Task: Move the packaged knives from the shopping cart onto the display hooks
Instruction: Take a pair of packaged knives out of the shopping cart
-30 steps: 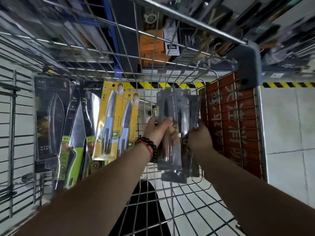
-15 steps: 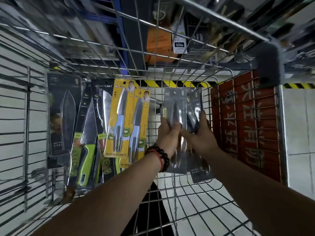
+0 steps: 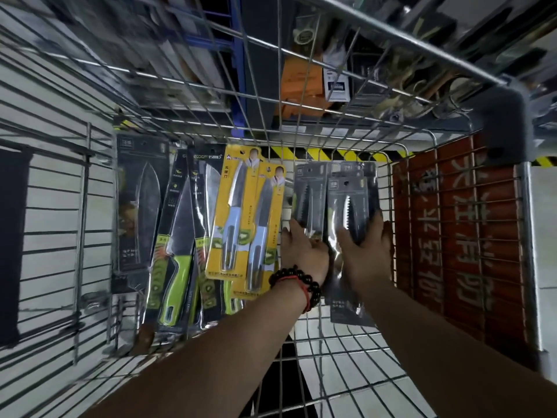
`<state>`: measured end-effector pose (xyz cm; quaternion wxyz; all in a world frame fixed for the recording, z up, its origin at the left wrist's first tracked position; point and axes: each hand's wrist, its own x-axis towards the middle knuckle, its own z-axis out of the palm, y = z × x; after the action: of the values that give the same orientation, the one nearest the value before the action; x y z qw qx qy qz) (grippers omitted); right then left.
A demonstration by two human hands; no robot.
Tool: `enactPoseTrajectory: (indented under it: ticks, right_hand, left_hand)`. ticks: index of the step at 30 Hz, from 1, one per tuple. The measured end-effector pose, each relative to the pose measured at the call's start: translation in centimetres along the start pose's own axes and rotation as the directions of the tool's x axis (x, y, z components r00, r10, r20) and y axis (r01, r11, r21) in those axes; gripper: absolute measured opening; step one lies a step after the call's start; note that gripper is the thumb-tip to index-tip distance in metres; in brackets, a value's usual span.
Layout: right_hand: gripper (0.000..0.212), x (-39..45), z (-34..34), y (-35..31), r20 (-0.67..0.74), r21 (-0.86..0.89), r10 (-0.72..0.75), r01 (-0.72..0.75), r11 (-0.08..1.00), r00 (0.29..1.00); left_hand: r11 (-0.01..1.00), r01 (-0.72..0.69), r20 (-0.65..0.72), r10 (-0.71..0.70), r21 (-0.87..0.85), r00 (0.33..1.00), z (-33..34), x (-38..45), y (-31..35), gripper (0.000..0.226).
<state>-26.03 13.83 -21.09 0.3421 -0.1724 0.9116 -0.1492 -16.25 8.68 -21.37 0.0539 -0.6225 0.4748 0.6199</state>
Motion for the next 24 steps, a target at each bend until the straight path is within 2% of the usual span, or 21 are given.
enactPoseTrajectory:
  ticks: [4,7,10,13,16,19,22,24]
  right_hand:
    - [0.084,-0.6,-0.2,-0.6,-0.092,-0.018,-0.051,0.050,0.999,0.994]
    - [0.075,-2.1,-0.3,-2.0,-0.138,-0.044,-0.163,0.158,0.986,0.977]
    - [0.059,-4.4,0.3,-3.6,-0.089,0.031,-0.261,0.265,0.964,0.961]
    - [0.041,-7.1,2.0,-5.5,-0.006,0.046,-0.350,0.350,0.936,0.937]
    - [0.036,-9.4,4.6,-8.0,0.148,0.048,-0.385,0.382,0.923,0.911]
    - [0.025,-11.7,7.6,-10.6,0.281,0.092,-0.438,0.430,0.898,0.854]
    - [0.023,-13.4,10.9,-12.6,0.352,0.041,-0.511,0.533,0.845,0.784]
    - [0.029,-14.0,13.1,-13.4,0.443,-0.051,-0.570,0.654,0.755,0.692]
  left_hand:
    - [0.999,-0.031,0.044,0.031,0.016,0.999,-1.3,-1.4,1.0,0.070]
    - [0.994,-0.101,0.049,0.098,0.046,0.994,-3.1,-2.8,1.8,0.053]
    - [0.982,-0.184,0.028,0.183,0.048,0.983,-6.3,-4.8,1.5,0.024]
    - [0.970,-0.210,-0.088,0.222,0.126,0.971,-10.6,-5.6,-0.6,0.021]
    - [0.973,-0.112,-0.250,0.161,0.199,0.955,-16.1,-5.1,-3.2,0.024]
    - [0.974,0.027,-0.394,0.066,0.224,0.917,-21.2,-4.2,-6.0,0.031]
    - [0.938,0.173,-0.420,-0.033,0.301,0.907,-24.2,-3.2,-8.8,0.051]
    - [0.910,0.242,-0.420,-0.084,0.338,0.904,-24.9,-2.7,-10.4,0.052]
